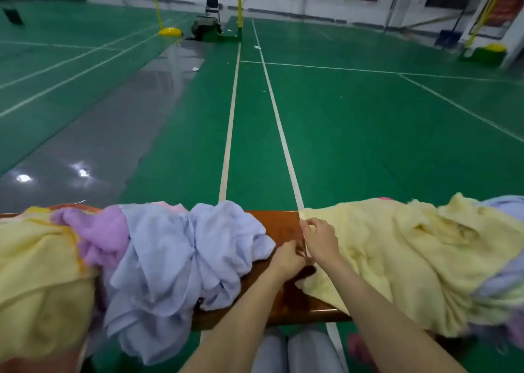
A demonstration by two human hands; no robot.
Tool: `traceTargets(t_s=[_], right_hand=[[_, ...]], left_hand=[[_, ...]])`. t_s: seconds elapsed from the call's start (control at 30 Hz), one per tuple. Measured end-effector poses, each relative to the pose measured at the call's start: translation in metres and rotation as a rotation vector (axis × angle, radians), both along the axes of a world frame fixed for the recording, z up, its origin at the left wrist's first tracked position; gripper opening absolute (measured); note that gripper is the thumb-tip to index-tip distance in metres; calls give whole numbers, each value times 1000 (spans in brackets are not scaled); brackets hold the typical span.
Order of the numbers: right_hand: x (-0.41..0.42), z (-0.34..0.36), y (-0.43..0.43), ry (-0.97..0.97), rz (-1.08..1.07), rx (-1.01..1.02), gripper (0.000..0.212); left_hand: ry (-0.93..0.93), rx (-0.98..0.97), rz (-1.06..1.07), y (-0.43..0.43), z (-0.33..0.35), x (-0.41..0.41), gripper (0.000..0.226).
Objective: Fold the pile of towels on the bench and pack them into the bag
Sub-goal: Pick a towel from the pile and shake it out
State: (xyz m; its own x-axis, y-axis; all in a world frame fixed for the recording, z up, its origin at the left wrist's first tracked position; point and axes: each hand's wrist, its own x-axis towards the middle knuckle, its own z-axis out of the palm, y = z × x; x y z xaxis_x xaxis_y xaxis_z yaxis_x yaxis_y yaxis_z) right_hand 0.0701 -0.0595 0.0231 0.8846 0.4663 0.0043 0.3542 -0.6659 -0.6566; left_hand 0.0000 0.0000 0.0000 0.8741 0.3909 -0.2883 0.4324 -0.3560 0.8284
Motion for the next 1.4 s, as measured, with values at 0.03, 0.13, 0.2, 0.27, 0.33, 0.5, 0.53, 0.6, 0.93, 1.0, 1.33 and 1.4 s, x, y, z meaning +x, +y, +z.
traceTargets(t_s=[0.03,0.13,0.2,0.27,0.33,0.5,0.53,0.6,0.93,1.0,1.33,1.4], right_hand=[[-3,-1,-6,15,-11,-7,35],[-9,-9,-24,68,-11,-58,38],[-10,-13,-35,112,22,-72,39],[-8,-11,-45,143,62,-59,38],[-5,-12,-54,197,106,-17,37],[-7,-11,-65,321,189,119,54],[-12,-11,-65,327,208,134,68],[-18,-13,-64,310,249,157,97],[-33,10,-73,193,352,208,119],[-32,16,-85,78,415,81,117],[-11,31,-117,-808,199,91,43],[-9,34,-119,-844,152,95,41]], left_hand=[[12,20,-21,-4,0,-2,15],[69,34,-7,-15,1,-5,21],[102,51,-26,-20,-1,-7,19],[133,73,-78,-22,1,-10,13],[122,71,-85,-18,2,-12,9],[-22,98,49,-5,18,-16,8],[-64,81,55,-4,23,-17,8],[-129,46,67,-4,33,-20,10],[-313,7,150,16,74,-32,18],[-341,-16,173,23,87,-35,22],[-464,83,280,73,185,-59,21],[-496,84,318,83,199,-70,20]])
